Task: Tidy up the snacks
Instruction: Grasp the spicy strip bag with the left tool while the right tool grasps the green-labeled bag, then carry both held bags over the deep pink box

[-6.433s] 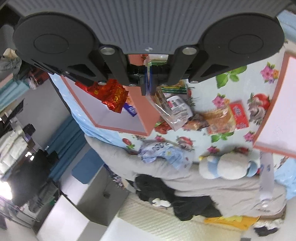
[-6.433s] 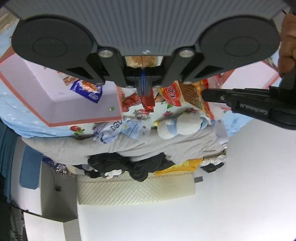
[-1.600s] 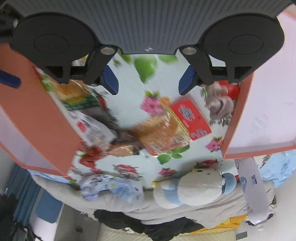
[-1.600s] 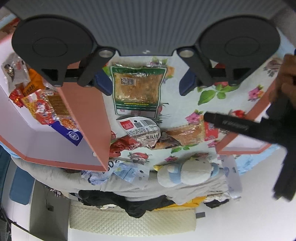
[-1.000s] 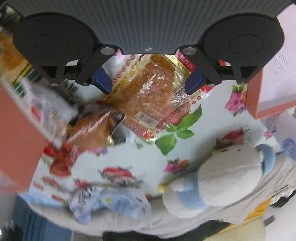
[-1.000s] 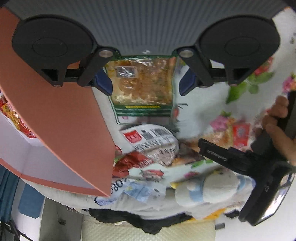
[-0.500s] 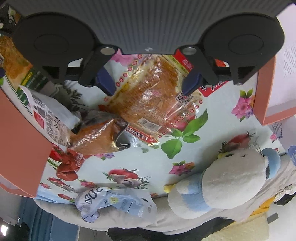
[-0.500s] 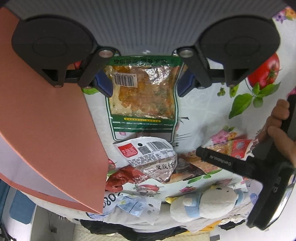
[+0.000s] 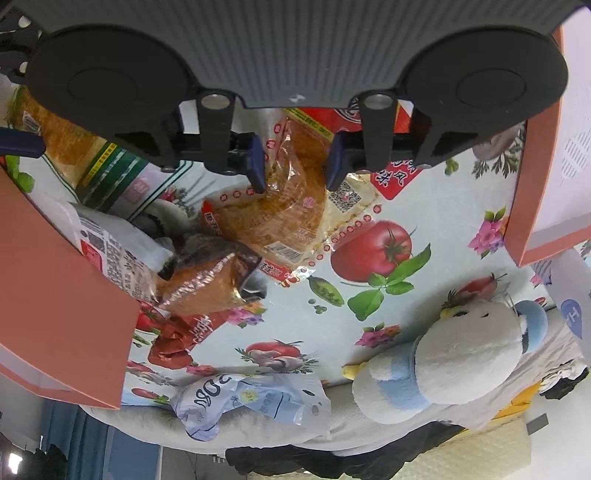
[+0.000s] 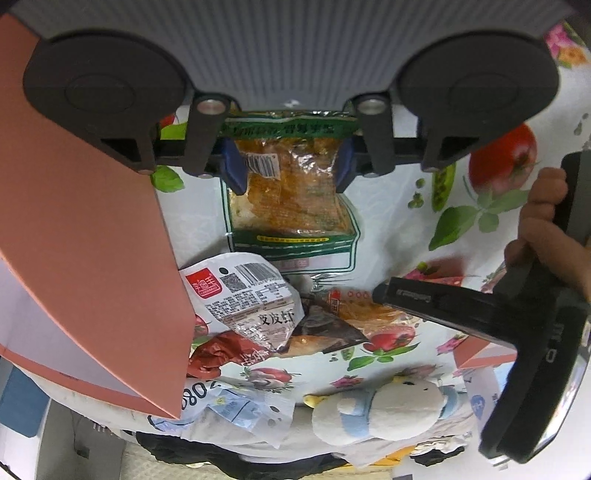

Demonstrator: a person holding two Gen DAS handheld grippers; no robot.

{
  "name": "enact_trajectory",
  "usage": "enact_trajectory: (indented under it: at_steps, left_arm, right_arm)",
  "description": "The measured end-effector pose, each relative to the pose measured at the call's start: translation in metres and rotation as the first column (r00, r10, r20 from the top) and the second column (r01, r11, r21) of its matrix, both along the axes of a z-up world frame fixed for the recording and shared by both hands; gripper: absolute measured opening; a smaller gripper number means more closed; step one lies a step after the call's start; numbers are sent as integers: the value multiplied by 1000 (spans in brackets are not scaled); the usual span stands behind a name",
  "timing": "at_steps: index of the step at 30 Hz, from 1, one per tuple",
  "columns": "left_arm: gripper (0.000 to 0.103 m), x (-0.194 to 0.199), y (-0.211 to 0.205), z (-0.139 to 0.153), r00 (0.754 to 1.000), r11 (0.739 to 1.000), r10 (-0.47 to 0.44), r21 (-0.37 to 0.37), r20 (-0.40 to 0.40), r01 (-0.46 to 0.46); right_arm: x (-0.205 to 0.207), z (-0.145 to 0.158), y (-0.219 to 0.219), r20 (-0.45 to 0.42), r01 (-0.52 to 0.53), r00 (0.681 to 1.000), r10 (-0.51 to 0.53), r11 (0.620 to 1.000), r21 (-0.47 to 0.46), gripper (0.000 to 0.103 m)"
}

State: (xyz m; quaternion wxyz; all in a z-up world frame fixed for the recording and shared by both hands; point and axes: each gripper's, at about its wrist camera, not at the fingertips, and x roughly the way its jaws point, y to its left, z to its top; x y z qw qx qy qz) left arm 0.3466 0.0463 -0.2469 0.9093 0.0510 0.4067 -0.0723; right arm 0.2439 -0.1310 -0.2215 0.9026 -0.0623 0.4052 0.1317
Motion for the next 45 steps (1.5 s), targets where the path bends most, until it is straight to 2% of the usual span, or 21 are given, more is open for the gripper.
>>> enact_trajectory:
  at_steps: [3,6,11,17,23,27,31,40,45]
  left_arm:
    - [31,-12,-1,4,1000,1000,26,-11,-15,-26]
    - [26,-26,2,10,995,995,83,-60,-52,-86]
    - [25,-57,-1,19,983,983,152,-85,-101,-161]
    - [24,-101,-1,37,969,964,224,-120,-99,-235]
    - [24,-139,-3,56,957,944,274,-163,-95,-287]
    - [24,-161,-5,74,952,934,293,-186,-86,-304]
    - [24,-182,-2,97,943,914,323,-233,-81,-333]
    - [24,-224,4,140,927,886,373,-280,-42,-370]
    - [24,-234,-4,161,932,887,363,-301,-15,-350]
  right_arm:
    - [-5,4,-3,-13,1,1000,-1,1000,27,48]
    - [-13,9,-9,-26,4,1000,-2,998,59,47]
    - [-24,20,-16,-30,4,1000,-1,995,102,43]
    - [-41,32,-21,-18,-14,1000,16,992,125,35]
    - [-59,39,-26,-30,-34,999,39,990,140,32]
    - [-71,54,-29,3,-41,999,41,989,140,31]
    - [-85,74,-33,24,-41,999,37,983,179,31]
    - [-117,110,-46,83,-36,996,18,976,215,31]
    - [-127,126,-57,114,-23,993,-3,974,226,31]
